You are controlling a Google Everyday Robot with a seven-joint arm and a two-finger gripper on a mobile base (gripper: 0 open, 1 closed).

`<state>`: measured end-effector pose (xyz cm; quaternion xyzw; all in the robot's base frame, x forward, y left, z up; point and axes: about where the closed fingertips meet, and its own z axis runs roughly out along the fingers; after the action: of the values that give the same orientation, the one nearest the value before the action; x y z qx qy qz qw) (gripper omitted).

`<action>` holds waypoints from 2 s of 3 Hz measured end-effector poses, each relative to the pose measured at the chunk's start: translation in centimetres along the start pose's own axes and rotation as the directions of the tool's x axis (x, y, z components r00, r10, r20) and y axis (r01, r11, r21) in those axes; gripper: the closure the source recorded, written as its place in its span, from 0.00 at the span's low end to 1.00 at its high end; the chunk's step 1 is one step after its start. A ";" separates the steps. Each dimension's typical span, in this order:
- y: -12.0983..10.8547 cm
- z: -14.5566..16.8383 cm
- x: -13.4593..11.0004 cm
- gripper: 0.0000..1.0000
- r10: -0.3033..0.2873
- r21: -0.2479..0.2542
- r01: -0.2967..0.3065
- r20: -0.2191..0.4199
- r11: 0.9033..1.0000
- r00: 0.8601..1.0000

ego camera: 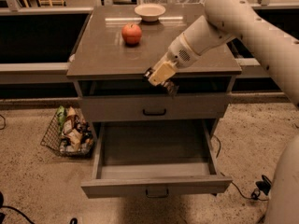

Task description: Place rxbar chocolate into middle drawer

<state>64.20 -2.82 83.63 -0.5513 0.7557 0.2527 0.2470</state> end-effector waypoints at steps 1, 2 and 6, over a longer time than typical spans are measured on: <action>2.4 4.8 3.0 1.00 0.025 -0.112 -0.029 -0.036 0.993 0.999; 2.4 4.8 3.0 1.00 0.025 -0.112 -0.029 -0.036 0.993 0.999; 5.5 11.2 8.4 1.00 -0.161 -0.239 0.129 -0.118 0.962 0.980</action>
Offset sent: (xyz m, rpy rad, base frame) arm -0.0233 0.0141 -0.0460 0.0023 0.0922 0.0504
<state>57.73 0.03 70.35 -0.6462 0.6940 0.2814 0.1472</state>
